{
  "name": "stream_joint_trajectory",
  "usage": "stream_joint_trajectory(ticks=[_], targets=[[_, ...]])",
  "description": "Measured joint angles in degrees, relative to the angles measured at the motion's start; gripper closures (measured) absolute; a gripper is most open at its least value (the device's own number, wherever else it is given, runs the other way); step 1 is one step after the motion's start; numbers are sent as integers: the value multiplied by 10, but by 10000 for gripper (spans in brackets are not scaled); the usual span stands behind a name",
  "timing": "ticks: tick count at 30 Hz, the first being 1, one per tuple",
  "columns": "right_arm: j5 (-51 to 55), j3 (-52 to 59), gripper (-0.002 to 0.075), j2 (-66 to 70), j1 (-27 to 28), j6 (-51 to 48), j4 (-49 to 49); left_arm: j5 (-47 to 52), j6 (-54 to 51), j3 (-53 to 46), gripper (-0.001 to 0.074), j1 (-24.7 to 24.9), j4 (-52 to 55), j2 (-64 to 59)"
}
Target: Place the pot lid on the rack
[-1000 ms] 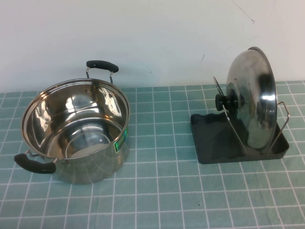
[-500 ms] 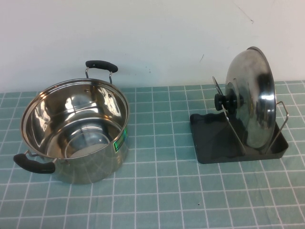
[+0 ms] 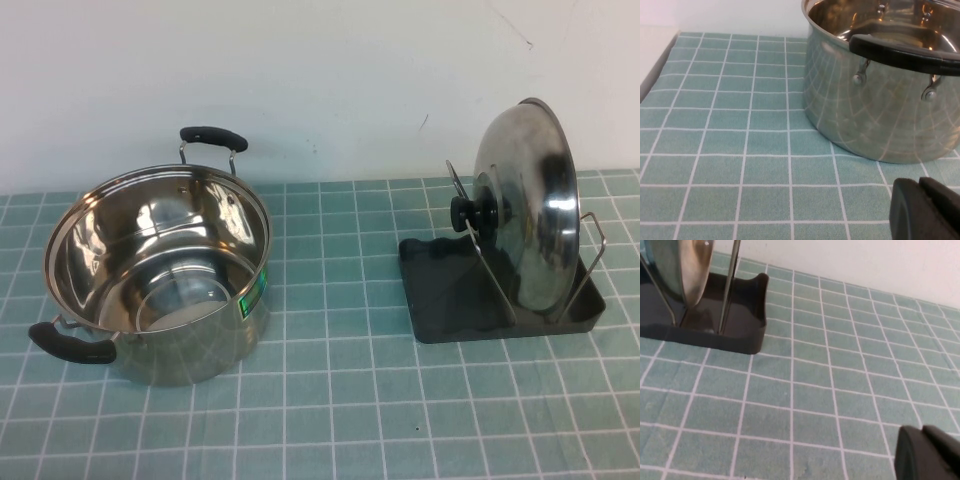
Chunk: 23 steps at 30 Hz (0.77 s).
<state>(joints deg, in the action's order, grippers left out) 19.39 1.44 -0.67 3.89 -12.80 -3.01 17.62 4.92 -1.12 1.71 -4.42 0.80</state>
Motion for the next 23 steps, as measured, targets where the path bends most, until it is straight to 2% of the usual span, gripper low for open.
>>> stream_joint_trajectory(ticks=[23], targets=[[6,-1,727,0,11,40,0,0,-1,0,738,0,0,0]])
